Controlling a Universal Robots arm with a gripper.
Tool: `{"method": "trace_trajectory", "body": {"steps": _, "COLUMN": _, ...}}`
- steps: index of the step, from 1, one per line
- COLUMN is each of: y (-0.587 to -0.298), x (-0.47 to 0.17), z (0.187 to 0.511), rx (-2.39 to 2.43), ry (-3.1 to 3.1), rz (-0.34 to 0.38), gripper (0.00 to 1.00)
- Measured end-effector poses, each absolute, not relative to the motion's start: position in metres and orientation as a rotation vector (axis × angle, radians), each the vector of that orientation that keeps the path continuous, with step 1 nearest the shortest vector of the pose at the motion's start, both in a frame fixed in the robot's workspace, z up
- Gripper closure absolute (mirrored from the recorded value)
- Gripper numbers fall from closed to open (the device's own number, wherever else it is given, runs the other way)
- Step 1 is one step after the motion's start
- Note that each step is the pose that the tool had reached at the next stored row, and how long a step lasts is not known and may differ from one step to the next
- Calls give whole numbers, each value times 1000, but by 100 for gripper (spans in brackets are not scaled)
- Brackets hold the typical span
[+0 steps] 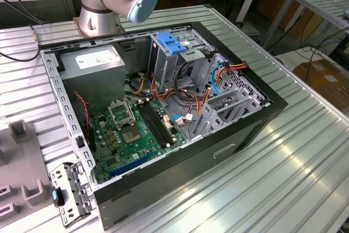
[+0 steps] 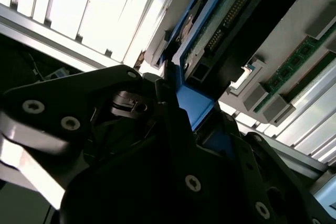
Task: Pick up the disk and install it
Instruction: 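Pick up the disk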
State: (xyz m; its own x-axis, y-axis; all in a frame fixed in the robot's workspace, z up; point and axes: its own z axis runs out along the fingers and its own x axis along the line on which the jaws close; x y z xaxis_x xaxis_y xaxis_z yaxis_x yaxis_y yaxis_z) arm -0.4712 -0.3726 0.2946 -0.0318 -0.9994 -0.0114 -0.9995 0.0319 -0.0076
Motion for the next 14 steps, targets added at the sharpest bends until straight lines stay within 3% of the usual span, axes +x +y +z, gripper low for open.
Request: {"method": "trace_trajectory", "body": {"steps": 14, "y": -373, "x": -471, "z": 294, "rx": -2177, "ry": 2247, "rz": 3, "gripper": 63}}
